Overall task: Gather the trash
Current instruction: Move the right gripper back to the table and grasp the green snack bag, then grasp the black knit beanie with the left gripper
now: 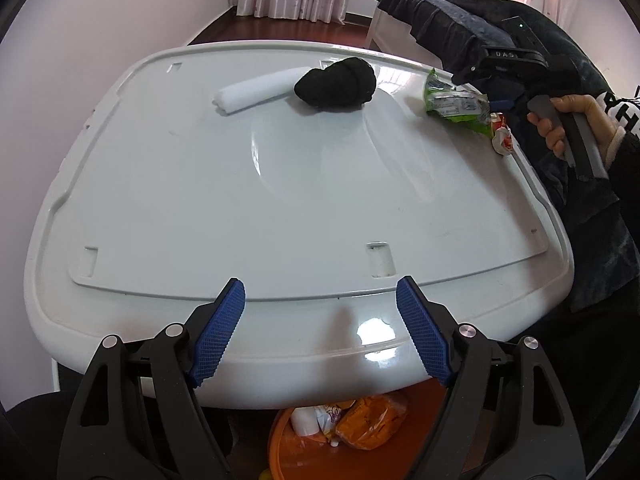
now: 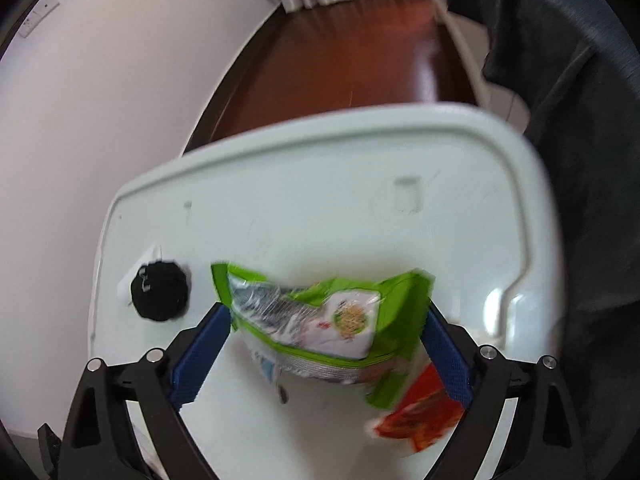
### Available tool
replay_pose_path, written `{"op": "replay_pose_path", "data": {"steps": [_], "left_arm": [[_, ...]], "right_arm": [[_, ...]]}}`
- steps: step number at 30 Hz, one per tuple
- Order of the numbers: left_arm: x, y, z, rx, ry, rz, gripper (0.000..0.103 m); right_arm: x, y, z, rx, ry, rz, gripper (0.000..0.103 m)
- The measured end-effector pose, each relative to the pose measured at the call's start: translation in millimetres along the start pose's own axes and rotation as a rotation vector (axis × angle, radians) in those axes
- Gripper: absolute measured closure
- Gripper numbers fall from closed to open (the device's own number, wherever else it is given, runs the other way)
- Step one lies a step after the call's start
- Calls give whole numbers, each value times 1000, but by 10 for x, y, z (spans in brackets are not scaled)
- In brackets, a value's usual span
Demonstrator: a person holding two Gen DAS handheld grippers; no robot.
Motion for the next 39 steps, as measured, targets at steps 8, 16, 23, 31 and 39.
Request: {"op": "replay_pose_path", "data": {"steps": [8, 16, 23, 31, 39], "left_arm": [[-47, -5, -17, -11, 2, 16, 27], [-72, -36, -87, -40, -8, 24, 27], [-65, -41, -67, -17, 29, 39, 27], [-31, -17, -127, -38, 32, 34, 27], [-61, 100, -80, -29, 29, 40, 27]], "right_arm": [[64, -488, -558, -137, 15, -49, 12], [-236, -636, -729, -537, -317, 31, 12], [285, -440, -980, -876, -374, -74, 13], [469, -279, -667, -705, -318, -148, 67], [-243, -671, -661, -292, -172, 72, 77]]}}
Point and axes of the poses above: each gripper's, at about its wrist camera, not at the fingertips, and x roughly the way its jaws point, z to its right, y to its top, the point moved 7 cm from there along x, roughly the way its jaws point, and after that the axes turned 1 degree about y, right-handed, at the moved point
